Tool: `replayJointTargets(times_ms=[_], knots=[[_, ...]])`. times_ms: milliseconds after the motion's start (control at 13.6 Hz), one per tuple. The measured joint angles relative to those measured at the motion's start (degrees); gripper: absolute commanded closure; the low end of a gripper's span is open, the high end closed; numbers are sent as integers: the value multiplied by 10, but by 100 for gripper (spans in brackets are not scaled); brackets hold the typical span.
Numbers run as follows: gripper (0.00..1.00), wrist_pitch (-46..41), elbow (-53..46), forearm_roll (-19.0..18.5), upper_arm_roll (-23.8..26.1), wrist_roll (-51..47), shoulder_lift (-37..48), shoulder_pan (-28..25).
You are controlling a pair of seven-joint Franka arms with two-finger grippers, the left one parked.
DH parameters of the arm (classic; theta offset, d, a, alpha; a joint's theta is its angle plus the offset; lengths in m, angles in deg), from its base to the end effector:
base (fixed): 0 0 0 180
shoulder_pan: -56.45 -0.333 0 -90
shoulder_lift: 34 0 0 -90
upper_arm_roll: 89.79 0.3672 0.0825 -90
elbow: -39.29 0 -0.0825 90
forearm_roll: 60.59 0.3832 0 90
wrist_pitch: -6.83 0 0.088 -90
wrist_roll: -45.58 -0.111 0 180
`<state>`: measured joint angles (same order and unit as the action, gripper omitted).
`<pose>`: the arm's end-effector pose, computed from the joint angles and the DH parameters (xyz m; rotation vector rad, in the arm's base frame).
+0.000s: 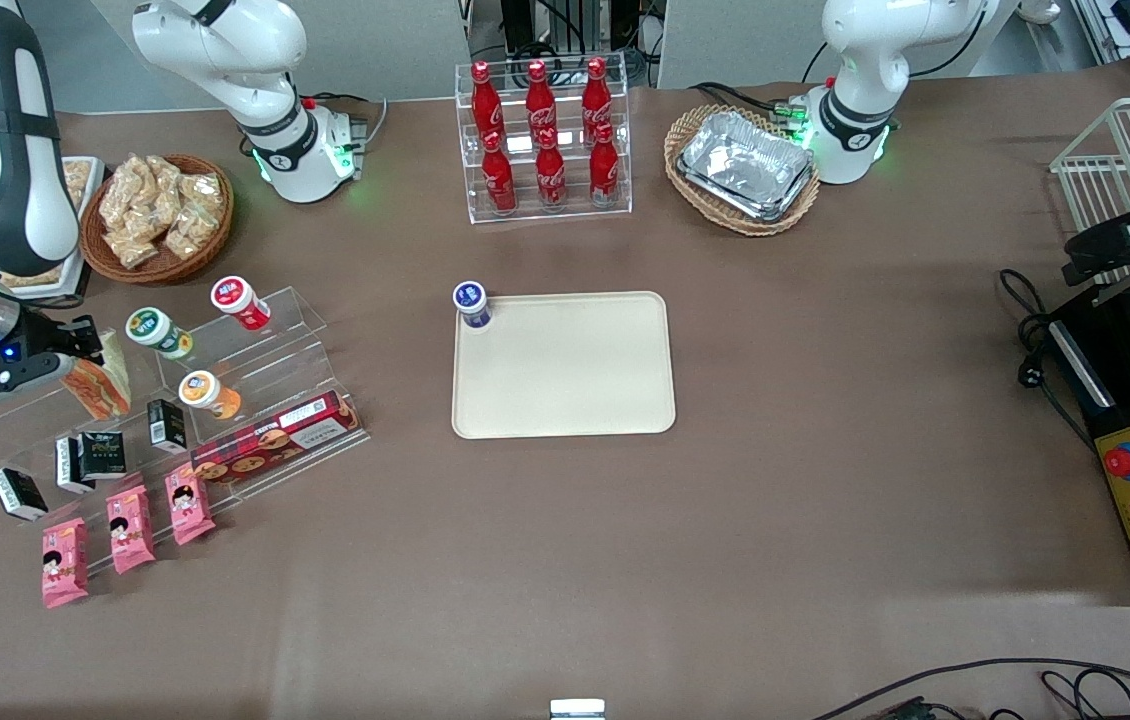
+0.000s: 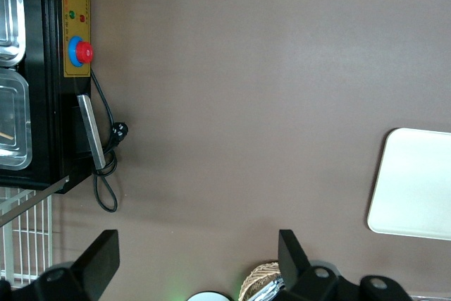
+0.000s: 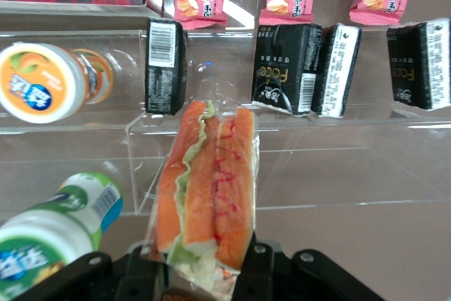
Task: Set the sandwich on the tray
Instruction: 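Lift the sandwich out of the rack with the right gripper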
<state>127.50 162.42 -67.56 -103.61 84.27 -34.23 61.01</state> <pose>0.5032 -0.1736 0.4434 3.0022 0.6384 -0.1396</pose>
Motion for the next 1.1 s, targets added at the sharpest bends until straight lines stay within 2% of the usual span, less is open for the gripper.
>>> replayJointTargets(times_ms=[586, 733, 953, 1099], knots=[[63, -212, -171, 4, 6, 0, 2, -29], [71, -255, -206, 19, 6, -1, 1, -37], [72, -298, -246, 45, 9, -1, 0, -63], [72, -316, -259, 65, 30, -1, -1, -73]])
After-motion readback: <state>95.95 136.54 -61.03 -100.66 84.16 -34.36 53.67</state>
